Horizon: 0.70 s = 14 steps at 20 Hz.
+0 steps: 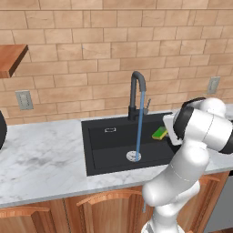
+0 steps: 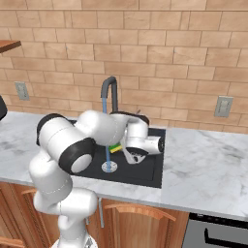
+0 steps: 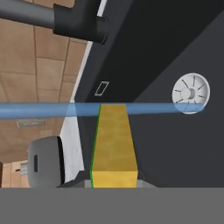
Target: Soak the sponge with water for a few seconds and then drop it inside the sink.
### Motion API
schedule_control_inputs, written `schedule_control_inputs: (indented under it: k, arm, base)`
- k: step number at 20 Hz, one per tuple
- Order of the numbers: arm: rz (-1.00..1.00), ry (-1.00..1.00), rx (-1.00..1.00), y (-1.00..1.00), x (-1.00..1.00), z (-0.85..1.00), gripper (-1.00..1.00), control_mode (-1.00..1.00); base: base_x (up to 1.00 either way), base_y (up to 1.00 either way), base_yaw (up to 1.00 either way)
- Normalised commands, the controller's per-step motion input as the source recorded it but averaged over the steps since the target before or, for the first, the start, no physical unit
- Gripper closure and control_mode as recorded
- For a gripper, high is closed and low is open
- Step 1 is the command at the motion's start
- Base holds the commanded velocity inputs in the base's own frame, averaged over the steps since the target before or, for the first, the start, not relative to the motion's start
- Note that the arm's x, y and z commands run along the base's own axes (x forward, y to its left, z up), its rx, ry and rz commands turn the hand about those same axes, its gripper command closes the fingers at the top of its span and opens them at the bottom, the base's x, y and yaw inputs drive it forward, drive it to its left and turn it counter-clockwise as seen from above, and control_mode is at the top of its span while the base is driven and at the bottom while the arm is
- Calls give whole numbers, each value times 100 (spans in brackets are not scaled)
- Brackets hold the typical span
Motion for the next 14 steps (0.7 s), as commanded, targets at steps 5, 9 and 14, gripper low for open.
schedule_control_inputs:
  k: [5,9,14]
  arm:
    - [0,-5,0,16,8,-5,100,-100]
    - [0,-5,0,9,6,-1,100,-100]
    - [0,-6,0,14,1,0,100,-100]
  base:
    - [0,0,0]
    - [0,0,0]
    - [0,0,0]
